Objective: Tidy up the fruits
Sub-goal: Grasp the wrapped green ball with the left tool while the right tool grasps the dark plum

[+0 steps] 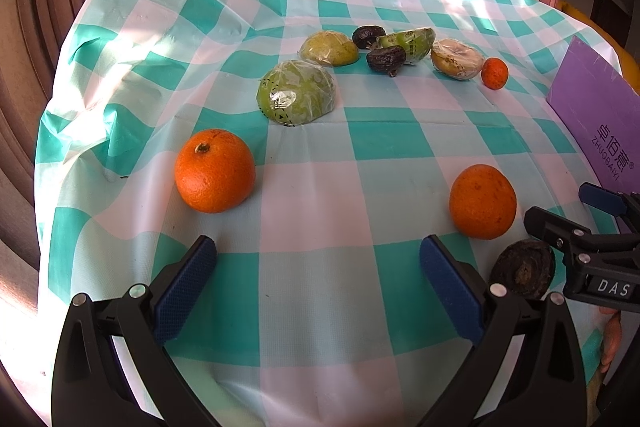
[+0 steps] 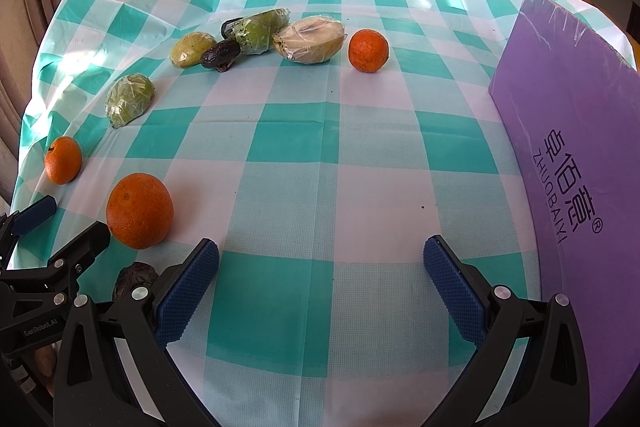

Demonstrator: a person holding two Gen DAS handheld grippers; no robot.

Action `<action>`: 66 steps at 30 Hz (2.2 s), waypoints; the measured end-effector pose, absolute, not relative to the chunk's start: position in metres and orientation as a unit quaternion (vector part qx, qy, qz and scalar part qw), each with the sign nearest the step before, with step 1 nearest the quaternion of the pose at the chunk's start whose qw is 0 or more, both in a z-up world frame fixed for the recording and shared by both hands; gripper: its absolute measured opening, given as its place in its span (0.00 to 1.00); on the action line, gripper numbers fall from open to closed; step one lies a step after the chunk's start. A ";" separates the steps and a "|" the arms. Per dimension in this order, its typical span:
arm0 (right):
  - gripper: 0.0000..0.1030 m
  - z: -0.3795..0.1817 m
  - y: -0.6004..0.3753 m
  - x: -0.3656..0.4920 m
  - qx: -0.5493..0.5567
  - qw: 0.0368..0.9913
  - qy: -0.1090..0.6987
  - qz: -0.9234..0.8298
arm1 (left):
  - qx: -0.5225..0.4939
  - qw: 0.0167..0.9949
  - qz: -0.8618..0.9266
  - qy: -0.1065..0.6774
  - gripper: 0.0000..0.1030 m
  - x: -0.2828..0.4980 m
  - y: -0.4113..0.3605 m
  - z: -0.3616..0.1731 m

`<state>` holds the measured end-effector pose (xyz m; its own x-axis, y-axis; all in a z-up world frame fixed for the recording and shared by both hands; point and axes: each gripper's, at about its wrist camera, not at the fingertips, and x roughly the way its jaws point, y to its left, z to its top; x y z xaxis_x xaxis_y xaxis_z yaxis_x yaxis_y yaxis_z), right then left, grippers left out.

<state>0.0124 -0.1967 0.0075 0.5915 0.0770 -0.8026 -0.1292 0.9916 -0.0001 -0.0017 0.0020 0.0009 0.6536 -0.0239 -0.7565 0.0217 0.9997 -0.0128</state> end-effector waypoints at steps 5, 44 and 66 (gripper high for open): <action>0.96 0.009 -0.199 0.009 -0.029 0.889 0.451 0.072 | -0.030 0.911 -0.038 0.410 0.98 -0.003 0.011 0.006; 0.88 0.040 -0.143 -0.014 -0.060 0.868 0.419 0.257 | -0.007 0.886 -0.038 0.462 0.77 0.120 0.024 0.027; 0.50 0.027 -0.133 -0.019 -0.105 0.855 0.442 0.251 | -0.003 0.885 -0.040 0.464 0.58 0.116 0.021 0.017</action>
<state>-0.0189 -0.1332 0.0271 0.4834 0.3358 -0.8085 -0.5212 0.8524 0.0424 0.1160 0.0213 0.0170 0.5662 -0.0742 -0.8209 0.0685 0.9967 -0.0429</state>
